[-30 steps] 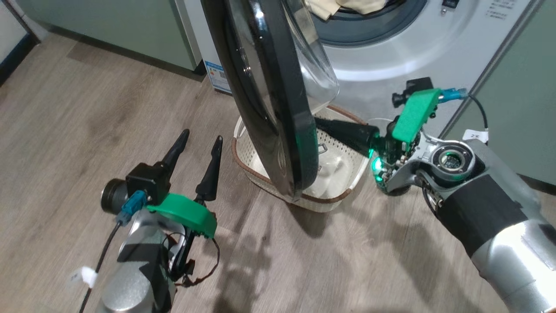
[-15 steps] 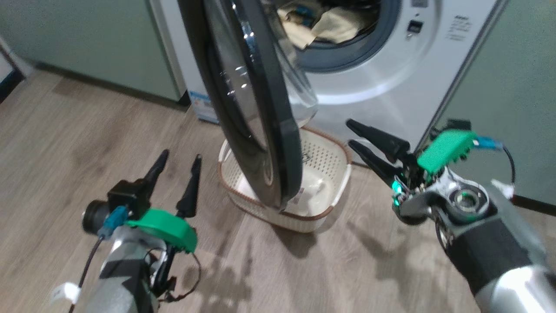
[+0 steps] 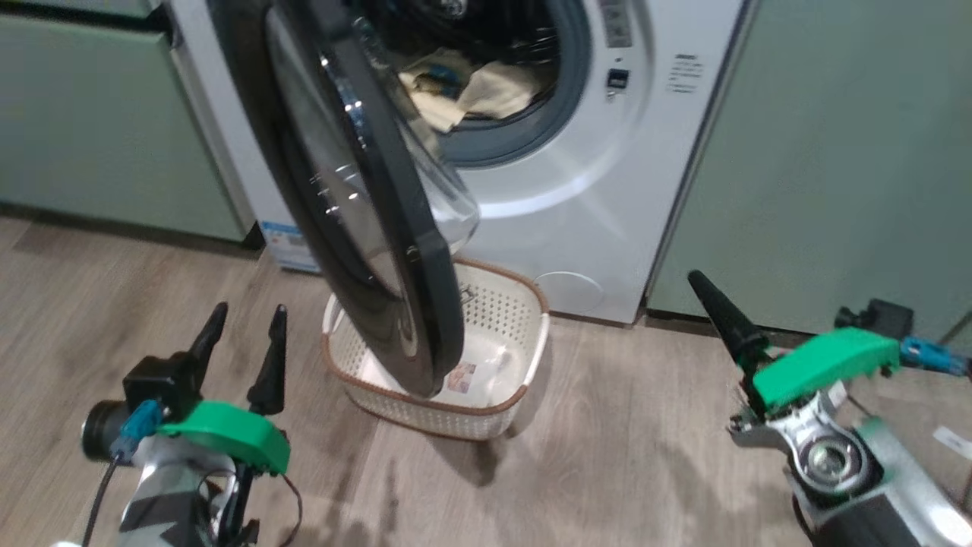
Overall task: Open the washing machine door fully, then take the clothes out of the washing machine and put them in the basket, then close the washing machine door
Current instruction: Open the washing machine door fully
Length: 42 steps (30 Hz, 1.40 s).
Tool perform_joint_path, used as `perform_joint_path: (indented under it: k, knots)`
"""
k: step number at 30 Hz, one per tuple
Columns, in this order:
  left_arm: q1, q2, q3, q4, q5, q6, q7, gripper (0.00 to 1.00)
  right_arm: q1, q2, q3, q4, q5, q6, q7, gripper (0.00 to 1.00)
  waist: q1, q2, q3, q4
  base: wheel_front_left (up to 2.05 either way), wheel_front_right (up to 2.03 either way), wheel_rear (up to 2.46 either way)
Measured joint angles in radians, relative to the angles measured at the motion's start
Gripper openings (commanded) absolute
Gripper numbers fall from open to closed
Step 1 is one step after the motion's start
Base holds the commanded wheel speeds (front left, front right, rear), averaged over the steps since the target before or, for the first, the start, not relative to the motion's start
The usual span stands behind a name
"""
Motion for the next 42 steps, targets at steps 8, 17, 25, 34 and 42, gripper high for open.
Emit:
perform_joint_path:
  k: [8, 17, 25, 34, 42]
  knots:
    - [0.033, 0.008, 0.024, -0.002, 0.000, 0.000, 0.000, 1.00, 0.035, -0.093, 0.139, -0.006, -0.151, 0.000, -0.283, 1.00, 0.0000, 0.0000, -0.035, -0.056, 0.00, 0.00, 0.00]
    - [0.040, 0.008, 0.031, -0.002, -0.003, 0.000, 0.000, 1.00, 0.083, -0.102, -0.082, -0.006, -0.428, 0.000, -0.318, 1.00, 0.0002, 0.0000, -0.049, -0.074, 0.00, 0.00, 0.00]
    - [0.048, 0.008, 0.034, -0.002, -0.016, 0.000, 0.000, 1.00, 0.235, -0.032, -0.284, -0.078, -0.809, 0.000, -0.318, 1.00, 0.0001, 0.0000, -0.047, -0.072, 0.00, 0.00, 0.00]
    - [0.059, 0.008, 0.040, 0.005, -0.016, 0.000, 0.000, 1.00, 0.341, 0.010, -0.367, -0.136, -1.053, 0.000, -0.318, 1.00, 0.0001, 0.0000, -0.048, -0.072, 0.00, 0.00, 0.00]
    - [0.059, 0.008, 0.047, 0.020, -0.016, 0.000, 0.000, 1.00, 0.375, 0.027, -0.380, -0.136, -1.093, 0.000, -0.318, 1.00, 0.0001, 0.0000, -0.054, -0.075, 0.00, 0.00, 0.00]
